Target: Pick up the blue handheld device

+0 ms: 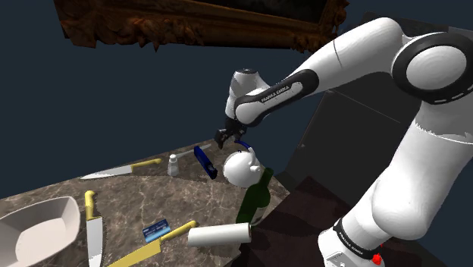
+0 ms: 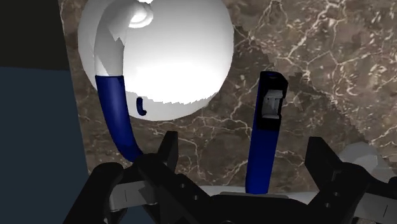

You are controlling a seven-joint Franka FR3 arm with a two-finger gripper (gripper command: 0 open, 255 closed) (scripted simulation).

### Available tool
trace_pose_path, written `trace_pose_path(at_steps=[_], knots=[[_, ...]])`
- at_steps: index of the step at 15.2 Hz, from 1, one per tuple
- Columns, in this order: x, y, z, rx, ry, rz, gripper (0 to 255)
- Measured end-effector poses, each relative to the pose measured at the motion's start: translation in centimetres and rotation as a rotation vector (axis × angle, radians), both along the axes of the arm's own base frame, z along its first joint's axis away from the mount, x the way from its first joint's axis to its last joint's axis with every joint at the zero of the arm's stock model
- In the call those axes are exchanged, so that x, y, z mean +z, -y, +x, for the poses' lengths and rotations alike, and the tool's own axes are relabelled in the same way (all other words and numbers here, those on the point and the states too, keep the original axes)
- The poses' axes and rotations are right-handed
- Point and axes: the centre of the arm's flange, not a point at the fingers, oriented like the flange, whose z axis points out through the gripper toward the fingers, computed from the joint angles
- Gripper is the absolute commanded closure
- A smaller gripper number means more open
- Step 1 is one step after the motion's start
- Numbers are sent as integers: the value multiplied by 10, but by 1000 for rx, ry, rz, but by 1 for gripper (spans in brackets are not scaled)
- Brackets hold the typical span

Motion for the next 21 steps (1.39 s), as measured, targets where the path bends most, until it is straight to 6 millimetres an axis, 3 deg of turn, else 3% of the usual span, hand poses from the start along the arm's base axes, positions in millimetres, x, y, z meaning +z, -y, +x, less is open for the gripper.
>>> trace_pose_path(at_steps=[12,21], knots=[[-128,-29,92,-29,-14,29,0],[-178,-33,98,-33,-16,32,0]])
